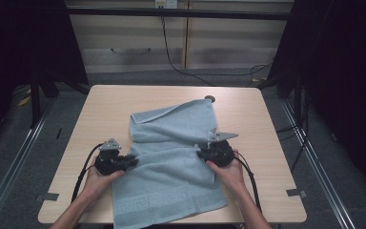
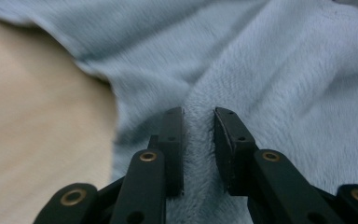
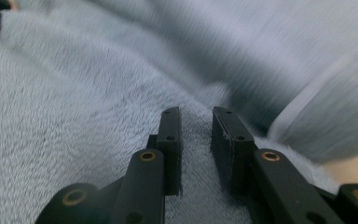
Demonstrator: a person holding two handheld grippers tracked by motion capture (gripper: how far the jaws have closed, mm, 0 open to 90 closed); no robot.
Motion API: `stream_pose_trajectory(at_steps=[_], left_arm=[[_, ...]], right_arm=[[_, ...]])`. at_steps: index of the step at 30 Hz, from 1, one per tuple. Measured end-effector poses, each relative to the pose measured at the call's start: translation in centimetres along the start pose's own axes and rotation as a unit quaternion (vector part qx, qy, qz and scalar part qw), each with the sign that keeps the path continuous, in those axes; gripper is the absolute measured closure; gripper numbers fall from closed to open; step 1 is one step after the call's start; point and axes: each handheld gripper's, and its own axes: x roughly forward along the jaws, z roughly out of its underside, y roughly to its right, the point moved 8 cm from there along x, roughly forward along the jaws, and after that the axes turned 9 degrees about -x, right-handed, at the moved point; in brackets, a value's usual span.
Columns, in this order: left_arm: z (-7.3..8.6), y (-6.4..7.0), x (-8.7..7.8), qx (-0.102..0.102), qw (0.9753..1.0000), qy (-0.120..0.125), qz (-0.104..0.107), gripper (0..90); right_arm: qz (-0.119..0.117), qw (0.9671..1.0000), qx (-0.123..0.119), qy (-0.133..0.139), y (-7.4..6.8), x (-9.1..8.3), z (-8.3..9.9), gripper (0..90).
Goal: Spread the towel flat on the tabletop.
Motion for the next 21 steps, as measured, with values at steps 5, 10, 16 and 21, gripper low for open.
stream_pose_trajectory(at_steps=[5,10,16,21], left_arm=[[1.7,1.5,-1.1,0.029,0.9991,-0.027,0.015,73.0],[4.1,3.3,-2.5,0.053,0.9975,-0.038,0.028,72.2],[6.2,5.6,-3.8,0.062,0.9951,-0.053,0.057,71.2],[8.2,7.8,-5.3,0.082,0.9911,-0.070,0.078,71.5]], right_arm=[[-0.029,0.9996,0.000,0.003,-2.0,-1.2,2.5,73.1],[-0.055,0.9984,-0.011,-0.012,-5.1,-3.4,4.9,72.9],[-0.084,0.9965,-0.005,-0.004,-8.5,-6.3,7.3,73.8],[-0.101,0.9948,-0.010,-0.011,-11.3,-8.3,8.8,73.8]])
